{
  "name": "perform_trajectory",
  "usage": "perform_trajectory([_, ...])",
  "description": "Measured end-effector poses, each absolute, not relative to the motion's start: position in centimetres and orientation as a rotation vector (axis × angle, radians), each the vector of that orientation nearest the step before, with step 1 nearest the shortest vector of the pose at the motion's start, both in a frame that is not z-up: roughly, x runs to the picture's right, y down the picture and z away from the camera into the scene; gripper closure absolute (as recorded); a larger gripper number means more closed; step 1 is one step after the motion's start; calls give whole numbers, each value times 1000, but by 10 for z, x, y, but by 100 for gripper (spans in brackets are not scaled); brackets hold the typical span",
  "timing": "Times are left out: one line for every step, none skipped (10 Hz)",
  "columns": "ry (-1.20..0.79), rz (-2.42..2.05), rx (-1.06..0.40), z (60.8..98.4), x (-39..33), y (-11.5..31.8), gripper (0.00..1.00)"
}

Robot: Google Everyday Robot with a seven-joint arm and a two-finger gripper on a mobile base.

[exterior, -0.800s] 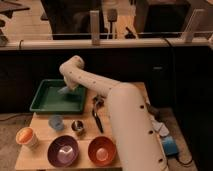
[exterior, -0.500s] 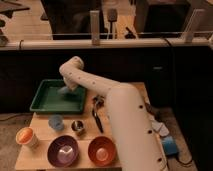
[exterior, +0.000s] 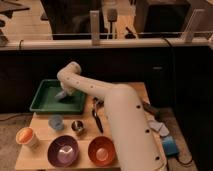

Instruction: Wipe tray with sponge

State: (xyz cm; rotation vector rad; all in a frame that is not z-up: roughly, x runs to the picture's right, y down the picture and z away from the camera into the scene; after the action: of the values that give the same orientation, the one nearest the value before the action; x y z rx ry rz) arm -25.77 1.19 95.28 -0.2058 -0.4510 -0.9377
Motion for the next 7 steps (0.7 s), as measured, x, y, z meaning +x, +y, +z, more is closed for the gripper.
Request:
perform_trajectory([-459, -958, -196, 950, -263, 15, 100])
perform_trajectory([-473, -970, -179, 943, -269, 17, 100])
perform_trajectory([-486, -974, -170, 940, -274, 20, 100])
perform_trajectory([-506, -980, -152, 935, -278, 24, 100])
perform_trajectory([-521, -985, -134, 927, -282, 28, 100])
perform_trajectory([-530, -991, -120, 920, -282, 33, 100])
perform_trajectory([-526, -997, -119, 917, -278, 38, 100])
